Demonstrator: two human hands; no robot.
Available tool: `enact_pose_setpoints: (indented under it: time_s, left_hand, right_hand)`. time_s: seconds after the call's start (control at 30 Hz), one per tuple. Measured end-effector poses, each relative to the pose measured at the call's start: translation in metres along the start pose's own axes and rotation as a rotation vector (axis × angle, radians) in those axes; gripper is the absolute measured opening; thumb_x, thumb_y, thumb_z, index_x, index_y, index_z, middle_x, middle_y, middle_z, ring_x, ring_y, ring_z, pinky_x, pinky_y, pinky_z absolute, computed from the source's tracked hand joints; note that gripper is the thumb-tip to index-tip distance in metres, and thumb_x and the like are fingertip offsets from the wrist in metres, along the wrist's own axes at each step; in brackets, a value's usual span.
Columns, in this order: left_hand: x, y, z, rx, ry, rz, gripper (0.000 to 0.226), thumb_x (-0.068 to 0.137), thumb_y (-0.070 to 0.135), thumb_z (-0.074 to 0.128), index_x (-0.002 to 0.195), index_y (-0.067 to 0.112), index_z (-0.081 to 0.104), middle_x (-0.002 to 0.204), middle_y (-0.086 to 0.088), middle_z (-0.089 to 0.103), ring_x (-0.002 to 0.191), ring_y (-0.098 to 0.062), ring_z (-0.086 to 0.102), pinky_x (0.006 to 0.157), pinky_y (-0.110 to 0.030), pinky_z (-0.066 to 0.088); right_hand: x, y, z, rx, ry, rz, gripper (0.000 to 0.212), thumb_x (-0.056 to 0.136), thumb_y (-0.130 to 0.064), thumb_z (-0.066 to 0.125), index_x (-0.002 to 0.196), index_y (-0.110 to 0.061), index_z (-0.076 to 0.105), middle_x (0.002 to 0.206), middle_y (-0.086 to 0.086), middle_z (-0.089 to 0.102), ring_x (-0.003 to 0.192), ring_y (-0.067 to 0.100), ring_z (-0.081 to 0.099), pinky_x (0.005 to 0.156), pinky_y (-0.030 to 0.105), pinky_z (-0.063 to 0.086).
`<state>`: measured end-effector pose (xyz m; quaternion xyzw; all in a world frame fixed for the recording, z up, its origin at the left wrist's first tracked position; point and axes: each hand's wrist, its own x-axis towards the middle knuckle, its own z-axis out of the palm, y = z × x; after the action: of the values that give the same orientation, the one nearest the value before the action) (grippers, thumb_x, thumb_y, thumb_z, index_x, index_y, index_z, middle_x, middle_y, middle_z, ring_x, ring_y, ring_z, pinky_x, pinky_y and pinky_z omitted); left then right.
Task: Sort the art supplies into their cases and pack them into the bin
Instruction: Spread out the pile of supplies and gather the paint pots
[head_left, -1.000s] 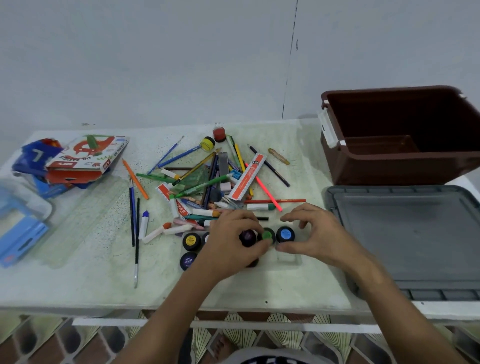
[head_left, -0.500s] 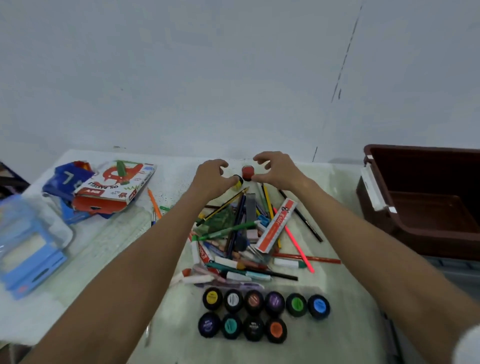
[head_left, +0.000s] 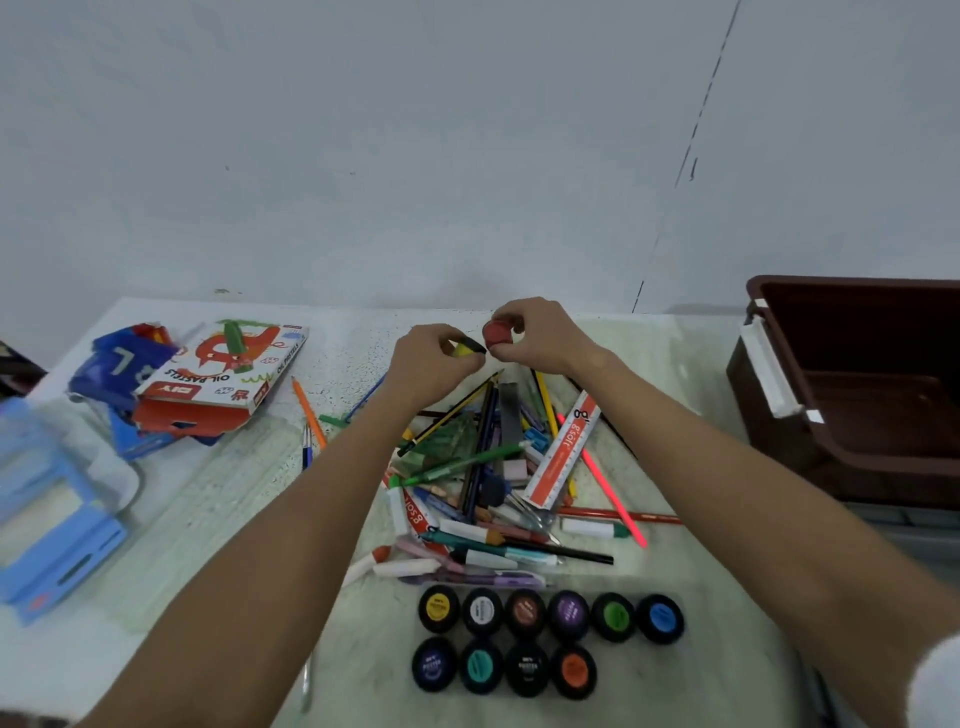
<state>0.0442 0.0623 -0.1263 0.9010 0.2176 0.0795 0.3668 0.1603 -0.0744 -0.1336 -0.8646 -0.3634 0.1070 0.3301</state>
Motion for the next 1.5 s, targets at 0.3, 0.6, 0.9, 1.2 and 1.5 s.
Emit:
enact_pose_setpoints:
  time_s: [0.3, 0.6, 0.9, 1.2, 1.5]
  left_hand:
    - [-0.135, 0.03, -0.001, -0.276, -0.017, 0.125, 0.03, 0.076, 0.026, 0.077, 0.103, 0.027, 0.064, 0.095, 0.013, 0.068, 0.084, 0.001, 0.064, 0.076, -0.017, 0.053]
    - [-0.245, 0.04, 0.047, -0.216, -0.153, 0.242, 0.034, 0.072, 0.032, 0.078, 0.104, 0.035, 0.064, 0.1, 0.019, 0.062, 0.097, 0.007, 0.056, 0.083, -0.004, 0.041]
    - [-0.272, 0.047, 0.062, -0.12, -0.158, 0.307, 0.023, 0.071, 0.033, 0.079, 0.092, 0.029, 0.068, 0.079, 0.02, 0.061, 0.083, -0.002, 0.057, 0.073, -0.032, 0.051]
    - [-0.273, 0.039, 0.074, -0.011, -0.155, 0.281, 0.043, 0.068, 0.051, 0.073, 0.104, 0.028, 0.069, 0.09, 0.013, 0.065, 0.086, -0.012, 0.056, 0.083, -0.049, 0.046]
    - [-0.279, 0.027, 0.093, 0.188, 0.015, 0.323, 0.056, 0.064, 0.06, 0.07, 0.108, 0.025, 0.07, 0.1, 0.002, 0.053, 0.095, -0.02, 0.047, 0.075, -0.035, 0.034]
  right_hand:
    - [-0.162, -0.028, -0.038, 0.448, 0.047, 0.147, 0.04, 0.071, -0.006, 0.074, 0.11, -0.017, 0.069, 0.082, 0.006, 0.072, 0.071, 0.011, 0.065, 0.075, 0.024, 0.05]
    - [-0.317, -0.016, -0.027, 0.573, 0.07, 0.272, 0.036, 0.069, 0.001, 0.08, 0.101, -0.013, 0.071, 0.094, 0.003, 0.074, 0.086, 0.027, 0.066, 0.074, 0.033, 0.054]
    - [-0.343, -0.014, -0.011, 0.157, 0.098, 0.232, 0.042, 0.068, -0.023, 0.083, 0.108, -0.023, 0.071, 0.092, -0.011, 0.06, 0.081, 0.003, 0.058, 0.066, 0.012, 0.045]
    - [-0.343, -0.013, -0.009, 0.01, 0.022, 0.237, 0.049, 0.071, -0.028, 0.082, 0.116, -0.021, 0.067, 0.101, -0.01, 0.056, 0.084, 0.002, 0.052, 0.068, 0.01, 0.036]
    - [-0.343, -0.008, -0.005, -0.04, 0.014, 0.216, 0.058, 0.072, -0.034, 0.08, 0.125, -0.022, 0.061, 0.106, -0.011, 0.049, 0.084, 0.001, 0.047, 0.064, 0.007, 0.034]
